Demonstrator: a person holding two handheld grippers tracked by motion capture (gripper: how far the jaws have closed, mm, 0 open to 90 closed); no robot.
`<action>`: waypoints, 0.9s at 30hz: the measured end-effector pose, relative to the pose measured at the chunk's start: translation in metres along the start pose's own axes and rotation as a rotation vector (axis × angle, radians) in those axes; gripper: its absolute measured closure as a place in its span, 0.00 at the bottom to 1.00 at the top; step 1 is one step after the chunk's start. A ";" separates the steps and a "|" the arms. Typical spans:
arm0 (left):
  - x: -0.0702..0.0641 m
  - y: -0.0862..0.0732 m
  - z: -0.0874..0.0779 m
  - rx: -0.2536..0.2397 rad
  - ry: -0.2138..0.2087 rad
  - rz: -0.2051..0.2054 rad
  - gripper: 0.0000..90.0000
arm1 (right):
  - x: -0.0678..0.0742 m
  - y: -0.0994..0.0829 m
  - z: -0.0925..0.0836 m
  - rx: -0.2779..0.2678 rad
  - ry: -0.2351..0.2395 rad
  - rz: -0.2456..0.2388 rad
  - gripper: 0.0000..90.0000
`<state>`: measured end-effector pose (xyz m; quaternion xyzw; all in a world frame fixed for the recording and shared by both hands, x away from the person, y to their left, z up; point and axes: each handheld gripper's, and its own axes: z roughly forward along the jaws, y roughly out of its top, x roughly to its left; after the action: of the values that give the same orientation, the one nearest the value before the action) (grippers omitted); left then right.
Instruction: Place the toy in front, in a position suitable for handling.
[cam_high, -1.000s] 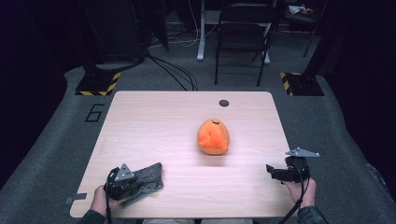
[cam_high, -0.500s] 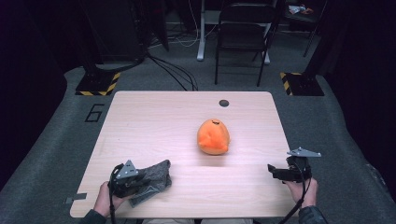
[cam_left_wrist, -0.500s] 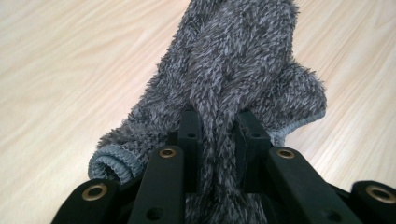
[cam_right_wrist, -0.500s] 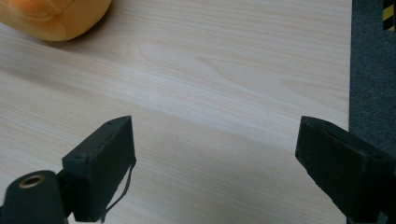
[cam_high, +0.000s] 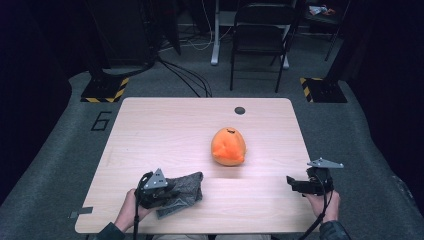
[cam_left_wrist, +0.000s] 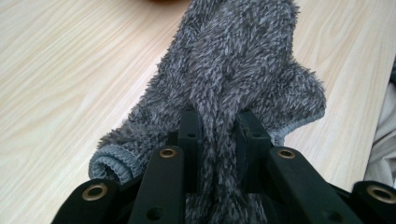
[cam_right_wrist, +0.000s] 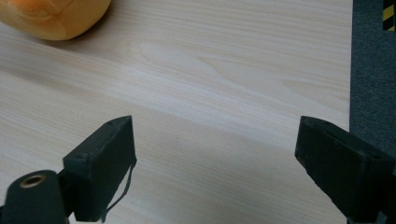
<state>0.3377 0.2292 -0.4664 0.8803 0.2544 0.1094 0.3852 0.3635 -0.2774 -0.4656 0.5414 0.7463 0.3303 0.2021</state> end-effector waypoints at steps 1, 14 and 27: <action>-0.001 0.003 0.002 0.002 -0.006 0.006 0.83 | 0.000 0.000 0.000 0.001 0.000 0.002 0.12; -0.012 0.033 0.028 -0.001 -0.080 0.068 0.83 | 0.001 -0.001 0.002 0.008 0.001 -0.005 0.13; -0.022 0.058 0.058 -0.001 -0.139 0.113 0.83 | 0.000 -0.001 0.002 0.006 0.000 -0.006 0.13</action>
<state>0.3621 0.1482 -0.4634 0.8986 0.1770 0.0694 0.3954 0.3641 -0.2766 -0.4678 0.5398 0.7488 0.3276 0.2016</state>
